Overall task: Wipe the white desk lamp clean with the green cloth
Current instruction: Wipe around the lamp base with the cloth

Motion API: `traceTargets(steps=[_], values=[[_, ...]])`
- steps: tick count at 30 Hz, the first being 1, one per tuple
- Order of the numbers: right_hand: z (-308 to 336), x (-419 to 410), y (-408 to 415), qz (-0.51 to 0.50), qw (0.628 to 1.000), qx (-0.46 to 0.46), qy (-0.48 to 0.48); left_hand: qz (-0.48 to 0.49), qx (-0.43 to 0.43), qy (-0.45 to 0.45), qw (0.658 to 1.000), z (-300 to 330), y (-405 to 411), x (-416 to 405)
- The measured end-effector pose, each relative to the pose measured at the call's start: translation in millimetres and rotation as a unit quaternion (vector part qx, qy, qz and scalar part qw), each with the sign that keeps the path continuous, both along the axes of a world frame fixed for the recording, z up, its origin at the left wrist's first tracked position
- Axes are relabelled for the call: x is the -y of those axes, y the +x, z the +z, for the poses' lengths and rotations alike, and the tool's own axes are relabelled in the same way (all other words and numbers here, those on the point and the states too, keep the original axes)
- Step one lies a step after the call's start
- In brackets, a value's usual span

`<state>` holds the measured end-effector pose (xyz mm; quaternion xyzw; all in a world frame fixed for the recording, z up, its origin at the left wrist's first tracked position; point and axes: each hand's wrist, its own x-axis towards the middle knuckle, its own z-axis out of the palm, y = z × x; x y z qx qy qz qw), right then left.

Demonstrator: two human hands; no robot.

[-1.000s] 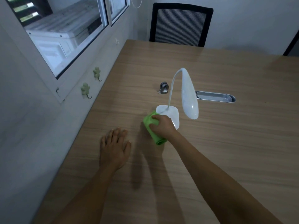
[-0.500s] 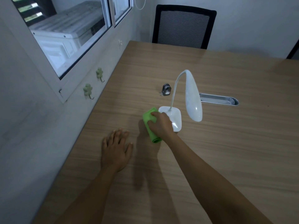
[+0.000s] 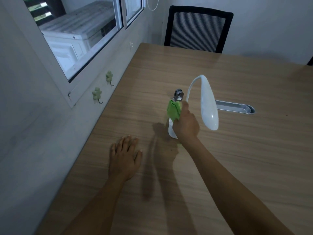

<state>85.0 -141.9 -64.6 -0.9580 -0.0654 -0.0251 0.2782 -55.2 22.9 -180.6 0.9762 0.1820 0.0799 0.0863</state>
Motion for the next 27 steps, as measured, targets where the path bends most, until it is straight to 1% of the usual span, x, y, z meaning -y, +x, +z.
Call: traceTargets(steps=[1,2,3,4,5,9,11,14,17,18,21,23,25,27], values=[[-0.8,1.6,-0.5,-0.019,0.999,0.023,-0.027,0.0,0.001,-0.002,1.0,0.1,-0.1,0.2],[-5.0,2.4,-2.1,-0.028,0.995,0.079,-0.063,-0.001,0.001,-0.003,1.0,0.3,-0.2,0.4],[-9.1,3.1,-3.8,-0.019,0.986,0.113,-0.118,-0.001,0.001,-0.004,1.0,0.0,-0.3,0.2],[-13.9,4.2,-6.7,-0.015,0.979,0.107,-0.173,-0.001,0.001,-0.005,1.0,-0.5,-0.6,0.0],[-20.3,5.0,-7.4,-0.014,0.975,0.085,-0.205,-0.002,0.002,-0.006,1.0,-0.9,-0.7,0.0],[-39.1,2.4,-15.5,0.027,0.972,0.04,-0.232,-0.001,0.003,-0.006,1.0,-1.1,-0.6,0.0],[-42.9,4.7,-18.4,0.022,0.966,0.061,-0.251,-0.002,0.002,0.004,1.0,-0.6,-1.0,0.0],[-53.0,12.6,-15.1,0.074,0.978,0.027,-0.192,-0.006,0.01,0.006,1.0,0.3,-0.9,0.1],[-56.8,15.9,-13.5,0.092,0.976,-0.004,-0.199,-0.004,0.003,0.014,1.0,-0.1,-0.3,0.2],[-57.9,14.2,-15.5,0.104,0.973,-0.005,-0.207,-0.004,0.0,0.015,1.0,-0.5,-0.2,-0.1],[-57.3,6.7,-25.1,0.141,0.964,0.038,-0.223,-0.005,0.004,0.013,1.0,-1.5,-0.6,-0.9],[-54.7,7.4,-27.0,0.141,0.959,0.044,-0.242,-0.006,0.008,0.008,1.0,-0.5,-0.8,-0.6],[-52.6,11.1,-25.2,0.143,0.956,0.071,-0.246,-0.006,0.008,0.008,1.0,0.3,-0.6,0.0],[-51.9,18.8,-21.3,0.147,0.958,0.063,-0.237,-0.004,0.007,0.014,1.0,1.0,-0.6,0.6]])
